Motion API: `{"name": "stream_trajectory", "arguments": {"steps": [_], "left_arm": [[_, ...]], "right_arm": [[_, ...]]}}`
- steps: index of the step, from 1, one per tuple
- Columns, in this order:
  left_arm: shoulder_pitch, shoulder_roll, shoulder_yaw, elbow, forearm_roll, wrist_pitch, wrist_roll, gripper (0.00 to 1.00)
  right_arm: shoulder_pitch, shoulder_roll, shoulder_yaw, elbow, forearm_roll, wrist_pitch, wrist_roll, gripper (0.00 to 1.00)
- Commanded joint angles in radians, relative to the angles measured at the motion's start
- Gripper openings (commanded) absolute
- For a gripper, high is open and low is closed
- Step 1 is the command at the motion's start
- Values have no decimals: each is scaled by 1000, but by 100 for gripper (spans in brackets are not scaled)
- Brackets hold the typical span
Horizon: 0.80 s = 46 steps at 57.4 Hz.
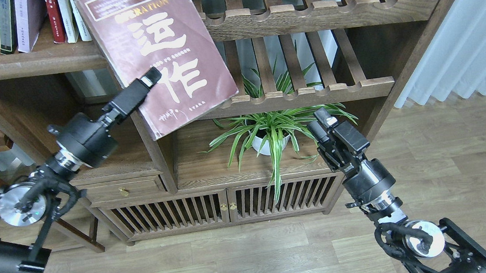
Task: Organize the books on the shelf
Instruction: 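Carry the red book with the left gripper up toward the upper shelf, then place the red book on the upper shelf with the left gripper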
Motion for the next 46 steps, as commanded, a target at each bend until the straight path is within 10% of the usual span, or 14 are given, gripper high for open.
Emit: {"name": "stream_trajectory", "arguments": {"steps": [1,46], "left_arm": [[7,12,-81,1,-2,0,23,0],[-63,4,-386,2,-34,0,23,0]], "right_arm": [[17,0,-27,-3,0,0,0,62],[67,35,-55,-26,-29,0,0,62]]}}
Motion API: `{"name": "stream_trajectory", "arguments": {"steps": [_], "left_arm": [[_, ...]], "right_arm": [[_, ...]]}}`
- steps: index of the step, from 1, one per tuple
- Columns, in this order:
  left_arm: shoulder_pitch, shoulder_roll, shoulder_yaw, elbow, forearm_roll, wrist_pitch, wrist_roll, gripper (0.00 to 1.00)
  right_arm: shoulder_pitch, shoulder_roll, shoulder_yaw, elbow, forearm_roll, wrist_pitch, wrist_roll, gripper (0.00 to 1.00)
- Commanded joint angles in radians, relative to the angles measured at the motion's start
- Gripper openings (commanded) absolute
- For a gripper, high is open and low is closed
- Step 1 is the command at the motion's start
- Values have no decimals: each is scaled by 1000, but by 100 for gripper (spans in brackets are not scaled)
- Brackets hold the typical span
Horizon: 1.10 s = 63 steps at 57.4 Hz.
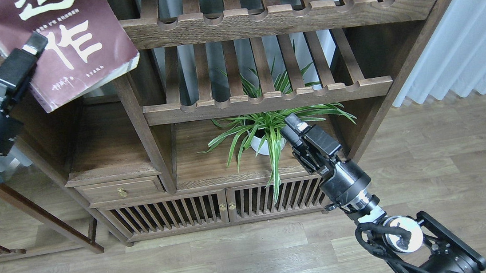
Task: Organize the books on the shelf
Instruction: 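Place the red book on the upper shelf with the left gripper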
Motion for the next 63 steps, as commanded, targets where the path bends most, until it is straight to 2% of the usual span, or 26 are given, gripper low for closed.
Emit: {"name": "stream_trajectory", "arguments": {"steps": [1,15,24,38,51,63], "left_arm": [[-61,-1,-39,0,-10,0,0,0],[-197,2,-87,1,-10,0,0,0],[-245,18,-102,0,-10,0,0,0],[-230,166,-168,23,-4,0,0,0],[-211,176,-251,37,4,0,0,0],[-207,179,-257,37,59,0,0,0]], "right_arm": [[4,2,0,-3,0,0,0,62],[7,8,-2,-8,0,0,0,62],[5,11,-2,-8,0,0,0,62],[5,15,-2,-6,0,0,0,62],[5,23,-15,-6,-8,0,0,62],[4,25,-17,-6,-12,0,0,62]]}}
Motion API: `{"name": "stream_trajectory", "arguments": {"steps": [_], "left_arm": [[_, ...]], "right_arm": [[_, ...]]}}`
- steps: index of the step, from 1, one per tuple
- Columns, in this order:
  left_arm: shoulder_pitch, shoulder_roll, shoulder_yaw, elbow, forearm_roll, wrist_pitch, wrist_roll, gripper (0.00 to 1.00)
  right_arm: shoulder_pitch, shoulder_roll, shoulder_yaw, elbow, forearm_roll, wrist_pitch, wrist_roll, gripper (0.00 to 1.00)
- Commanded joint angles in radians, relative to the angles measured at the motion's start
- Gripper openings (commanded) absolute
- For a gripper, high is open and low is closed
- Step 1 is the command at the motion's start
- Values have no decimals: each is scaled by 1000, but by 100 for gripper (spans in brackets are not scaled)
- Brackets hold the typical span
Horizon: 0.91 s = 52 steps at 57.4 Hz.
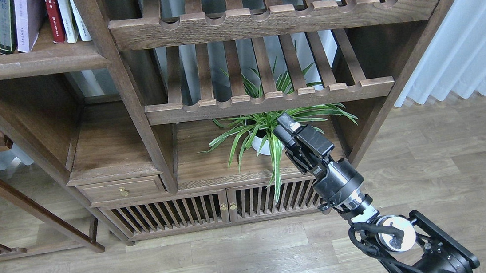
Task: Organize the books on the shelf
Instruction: 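Place the red book on the upper shelf with the left gripper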
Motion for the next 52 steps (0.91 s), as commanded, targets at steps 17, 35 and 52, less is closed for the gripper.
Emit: {"name": "stream_trajectory", "arguments": {"steps": [17,35,52], "left_arm": [[4,1,-28,25,179,0,0,0],[10,-51,-69,66,325,0,0,0],[11,-140,-129,65,448,0,0,0]], "right_arm": [[-1,0,-1,0,-4,0,2,62],[2,20,-1,0,-5,0,0,62],[2,22,-1,0,-5,0,0,62]]}}
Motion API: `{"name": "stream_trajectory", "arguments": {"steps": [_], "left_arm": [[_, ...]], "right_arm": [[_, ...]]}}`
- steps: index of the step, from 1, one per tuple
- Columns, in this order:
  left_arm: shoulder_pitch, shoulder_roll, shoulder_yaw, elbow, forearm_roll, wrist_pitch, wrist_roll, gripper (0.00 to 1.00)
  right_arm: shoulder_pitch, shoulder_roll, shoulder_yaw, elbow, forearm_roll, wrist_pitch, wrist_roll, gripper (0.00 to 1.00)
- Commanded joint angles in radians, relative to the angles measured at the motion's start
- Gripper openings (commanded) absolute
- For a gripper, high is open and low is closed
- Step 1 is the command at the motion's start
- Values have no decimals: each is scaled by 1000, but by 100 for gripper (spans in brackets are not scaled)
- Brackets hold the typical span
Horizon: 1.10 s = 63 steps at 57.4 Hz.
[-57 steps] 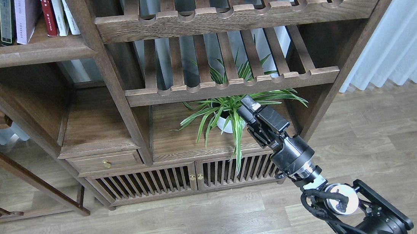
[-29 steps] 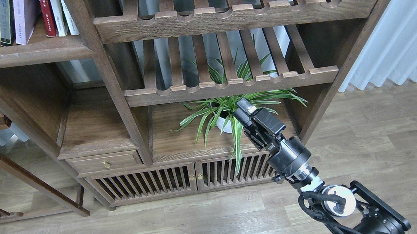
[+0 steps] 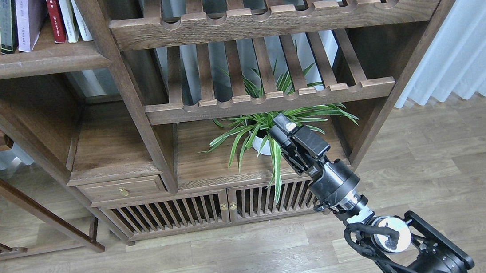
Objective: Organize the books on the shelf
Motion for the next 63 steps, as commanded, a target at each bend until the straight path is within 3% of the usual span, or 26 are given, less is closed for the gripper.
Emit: {"name": "stream_trajectory", "arguments": {"steps": [1,45,55,63], "left_arm": [[0,-9,-25,-1,40,0,0,0],[-14,-15,-31,0,303,0,0,0],[-18,-11,9,0,382,0,-151,0],[-17,-7,24,0,421,0,-245,0]], "right_arm": [[0,0,0,0,0,0,2,62],[8,35,-14,-2,-8,0,-1,62],[8,35,-14,0,-8,0,-1,62],[8,35,-14,-2,-8,0,0,62]]}}
